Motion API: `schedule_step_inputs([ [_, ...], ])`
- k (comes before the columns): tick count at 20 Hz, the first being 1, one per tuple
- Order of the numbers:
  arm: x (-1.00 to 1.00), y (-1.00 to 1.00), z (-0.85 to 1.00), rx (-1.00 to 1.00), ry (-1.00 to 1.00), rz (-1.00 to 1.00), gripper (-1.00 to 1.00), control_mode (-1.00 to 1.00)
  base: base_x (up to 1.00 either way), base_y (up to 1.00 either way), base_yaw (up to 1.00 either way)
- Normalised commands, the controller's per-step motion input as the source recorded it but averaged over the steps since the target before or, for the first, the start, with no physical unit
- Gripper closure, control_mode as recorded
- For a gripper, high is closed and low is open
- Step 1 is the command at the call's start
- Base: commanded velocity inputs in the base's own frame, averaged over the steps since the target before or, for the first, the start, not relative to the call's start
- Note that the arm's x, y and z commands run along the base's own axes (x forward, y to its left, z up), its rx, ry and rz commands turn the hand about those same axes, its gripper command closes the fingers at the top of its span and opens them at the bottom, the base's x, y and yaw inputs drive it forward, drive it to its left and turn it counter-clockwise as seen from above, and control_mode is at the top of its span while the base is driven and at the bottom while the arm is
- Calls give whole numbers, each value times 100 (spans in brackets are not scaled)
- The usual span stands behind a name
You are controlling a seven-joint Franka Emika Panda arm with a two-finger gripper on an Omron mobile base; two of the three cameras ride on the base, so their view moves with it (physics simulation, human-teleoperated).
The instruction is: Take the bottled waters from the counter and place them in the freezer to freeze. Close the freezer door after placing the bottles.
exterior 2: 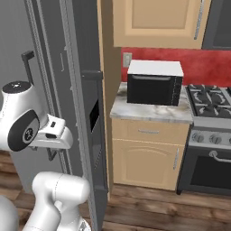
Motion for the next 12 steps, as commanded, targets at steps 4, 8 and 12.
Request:
schedule_step_inputs([
  [4,0,0,0,0,0,0,-100,100,0,0,0],
  [8,0,0,0,0,0,0,-100,100,0,0,0],
  [12,-3,-46,0,9,-17,11,-100,-100,5,-5,0],
])
